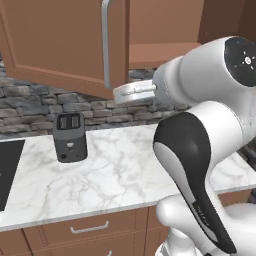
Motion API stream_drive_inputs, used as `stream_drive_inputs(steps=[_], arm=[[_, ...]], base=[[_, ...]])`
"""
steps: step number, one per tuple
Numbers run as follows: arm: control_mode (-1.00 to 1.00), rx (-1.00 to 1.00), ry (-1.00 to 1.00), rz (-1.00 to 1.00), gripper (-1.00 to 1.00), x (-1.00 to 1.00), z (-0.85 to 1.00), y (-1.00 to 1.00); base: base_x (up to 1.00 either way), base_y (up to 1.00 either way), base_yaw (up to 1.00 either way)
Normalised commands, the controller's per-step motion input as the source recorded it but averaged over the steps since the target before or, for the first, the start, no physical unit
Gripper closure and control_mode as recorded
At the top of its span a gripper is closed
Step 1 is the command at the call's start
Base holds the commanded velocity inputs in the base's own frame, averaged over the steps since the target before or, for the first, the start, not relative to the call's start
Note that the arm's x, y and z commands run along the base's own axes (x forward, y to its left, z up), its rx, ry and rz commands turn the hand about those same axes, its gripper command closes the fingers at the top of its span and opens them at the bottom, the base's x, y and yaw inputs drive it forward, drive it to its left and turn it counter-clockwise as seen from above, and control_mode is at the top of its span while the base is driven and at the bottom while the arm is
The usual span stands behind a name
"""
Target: Open the cabinet. Pick the soap dispenser and place it next to the sink. Then close the cabinet.
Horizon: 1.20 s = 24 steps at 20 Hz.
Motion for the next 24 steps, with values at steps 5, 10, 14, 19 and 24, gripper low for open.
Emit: stream_drive_inputs(steps=[5, 10, 14, 19, 24], arm=[[-1.00, 0.08, 0.19, -0.33, -1.00, -0.01, 0.22, -1.00], [-1.00, 0.29, 0.24, -0.25, -1.00, 0.08, 0.35, -0.84], [-1.00, 0.47, 0.15, -0.08, -1.00, 0.40, 0.08, -0.42], [-1.00, 0.33, 0.02, 0.04, -1.00, 0.54, 0.00, 0.00], [-1.00, 0.18, -0.01, 0.13, -1.00, 0.78, -0.18, 0.14]], base=[[0.00, 0.00, 0.00], [0.00, 0.00, 0.00], [0.00, 0.00, 0.00], [0.00, 0.00, 0.00], [0.00, 0.00, 0.00]])
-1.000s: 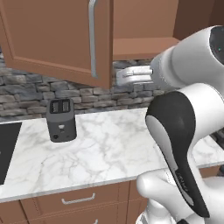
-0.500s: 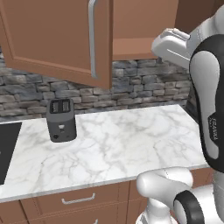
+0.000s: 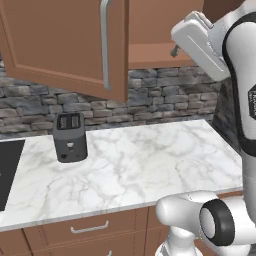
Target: Open the cabinet. Pick the soap dispenser and place it next to the sink. Then close the cabinet.
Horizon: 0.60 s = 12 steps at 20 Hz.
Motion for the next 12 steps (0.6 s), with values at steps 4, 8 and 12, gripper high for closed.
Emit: stream_drive_inputs(steps=[4, 8, 12], arm=[[-1.00, 0.14, -0.06, 0.16, -1.00, 0.61, -0.27, 0.53], [-1.00, 0.18, -0.05, 0.20, -1.00, 0.37, -0.02, 0.70], [-1.00, 0.17, -0.02, 0.13, -1.00, 0.22, 0.00, 0.44]], base=[[0.00, 0.00, 0.00], [0.00, 0.00, 0.00], [0.00, 0.00, 0.00]])
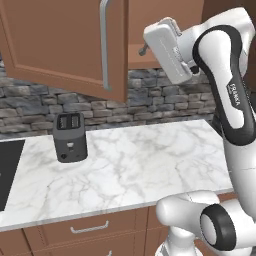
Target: Open the cabinet. Pick the soap dispenser and place it next to the sink. Then close the cabinet.
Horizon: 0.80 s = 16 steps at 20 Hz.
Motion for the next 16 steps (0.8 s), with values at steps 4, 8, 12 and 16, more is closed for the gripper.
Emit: stream_drive_inputs(steps=[4, 8, 12, 16], arm=[[-1.00, 0.12, 0.00, 0.12, -1.00, 0.49, 0.00, 0.16], [-1.00, 0.14, 0.00, 0.21, -1.00, 0.12, 0.00, 0.43], [-1.00, 0.13, 0.00, 0.28, -1.00, 0.00, 0.09, 0.53], [-1.00, 0.04, 0.00, 0.18, -1.00, -0.15, 0.16, 0.48]], base=[[0.00, 0.00, 0.00], [0.00, 0.00, 0.00], [0.00, 0.00, 0.00], [0.00, 0.00, 0.00]])
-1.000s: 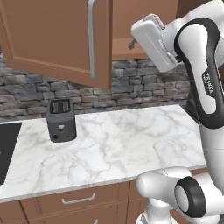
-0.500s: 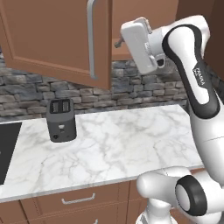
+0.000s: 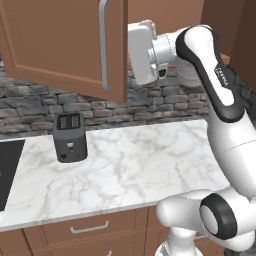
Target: Open the cabinet. Pick the soap dispenser and place it next to the sink. Then close the cabinet.
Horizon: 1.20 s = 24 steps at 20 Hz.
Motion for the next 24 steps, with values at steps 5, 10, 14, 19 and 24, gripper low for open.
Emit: stream_drive_inputs(steps=[5, 10, 14, 19, 24], arm=[[-1.00, 0.00, -0.01, 0.08, -1.00, -0.55, 0.10, 0.45], [-1.00, 0.00, -0.06, 0.10, -1.00, -0.81, 0.04, 0.51], [-1.00, 0.00, -0.07, 0.09, -1.00, -0.57, 0.00, 0.56], [-1.00, 0.00, -0.01, 0.04, -1.00, -0.05, 0.00, 0.33], [-1.00, -0.01, -0.03, 0.00, -1.00, 0.00, 0.00, 0.07]], base=[[0.00, 0.00, 0.00], [0.00, 0.00, 0.00], [0.00, 0.00, 0.00], [0.00, 0.00, 0.00], [0.00, 0.00, 0.00]])
